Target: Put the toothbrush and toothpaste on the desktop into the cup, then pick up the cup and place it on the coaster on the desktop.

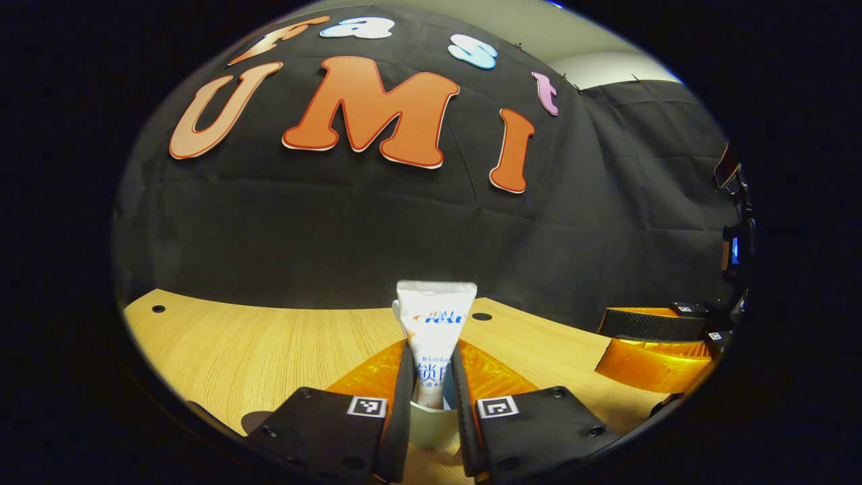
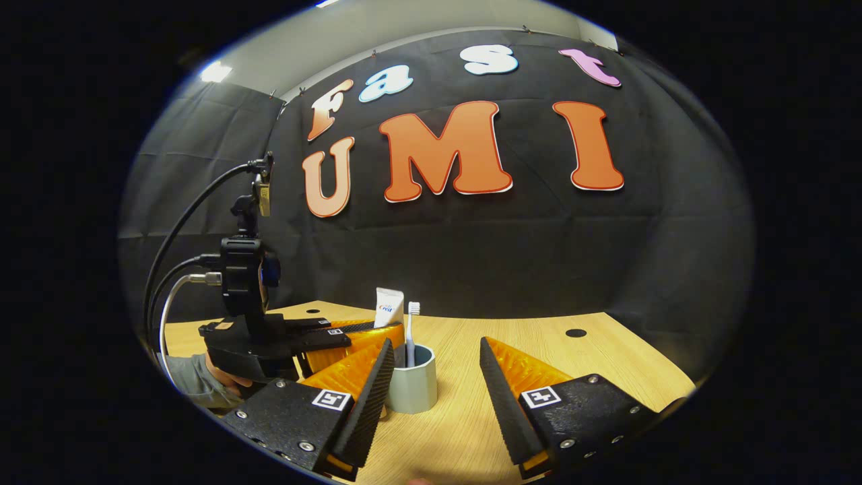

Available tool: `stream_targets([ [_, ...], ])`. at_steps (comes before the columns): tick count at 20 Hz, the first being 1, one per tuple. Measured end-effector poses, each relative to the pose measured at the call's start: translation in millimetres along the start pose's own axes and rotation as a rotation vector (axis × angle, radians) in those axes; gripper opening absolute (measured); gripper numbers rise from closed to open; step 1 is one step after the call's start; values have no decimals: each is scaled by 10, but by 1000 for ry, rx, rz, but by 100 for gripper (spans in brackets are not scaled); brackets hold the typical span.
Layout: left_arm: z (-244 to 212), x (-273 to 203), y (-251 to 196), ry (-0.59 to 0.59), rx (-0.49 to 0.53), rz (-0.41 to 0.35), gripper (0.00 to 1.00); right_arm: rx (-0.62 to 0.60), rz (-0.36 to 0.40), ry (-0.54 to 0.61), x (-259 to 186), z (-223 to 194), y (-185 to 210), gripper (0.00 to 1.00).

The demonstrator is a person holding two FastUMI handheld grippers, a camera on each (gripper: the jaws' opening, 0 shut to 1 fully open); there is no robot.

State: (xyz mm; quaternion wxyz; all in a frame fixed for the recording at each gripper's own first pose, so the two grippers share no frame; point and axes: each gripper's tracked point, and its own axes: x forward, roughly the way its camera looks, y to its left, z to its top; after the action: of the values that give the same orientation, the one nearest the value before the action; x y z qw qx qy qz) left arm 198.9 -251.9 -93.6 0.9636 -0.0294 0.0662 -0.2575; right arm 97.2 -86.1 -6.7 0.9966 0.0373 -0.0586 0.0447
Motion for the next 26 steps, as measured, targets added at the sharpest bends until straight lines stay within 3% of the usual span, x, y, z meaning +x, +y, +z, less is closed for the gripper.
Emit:
stream_targets([
  [5,-1,-134,34,-1,5,7,39,-30,4,5,2,5,86,77],
  [8,112,-223,97,-38,18,22,55,-53,-15,0,5,29,87,78],
  [11,363,-328,148,-105,47,41,52,-46,-17,5,17,39,109,78],
  [16,395,-538,313,-105,61,108,100,-44,-19,13,67,88,231,78],
  [17,420,-586,361,-108,64,124,96,-52,-19,13,68,95,256,78],
  [18,458,-640,399,-116,63,140,100,-62,-20,18,82,106,273,78],
  [22,641,-899,619,-147,80,203,100,-92,-39,51,120,83,302,78],
  [23,678,-974,664,-154,88,218,96,-94,-39,63,131,77,325,78],
  [26,757,-1152,815,-169,114,263,100,-99,-42,106,183,10,391,79],
])
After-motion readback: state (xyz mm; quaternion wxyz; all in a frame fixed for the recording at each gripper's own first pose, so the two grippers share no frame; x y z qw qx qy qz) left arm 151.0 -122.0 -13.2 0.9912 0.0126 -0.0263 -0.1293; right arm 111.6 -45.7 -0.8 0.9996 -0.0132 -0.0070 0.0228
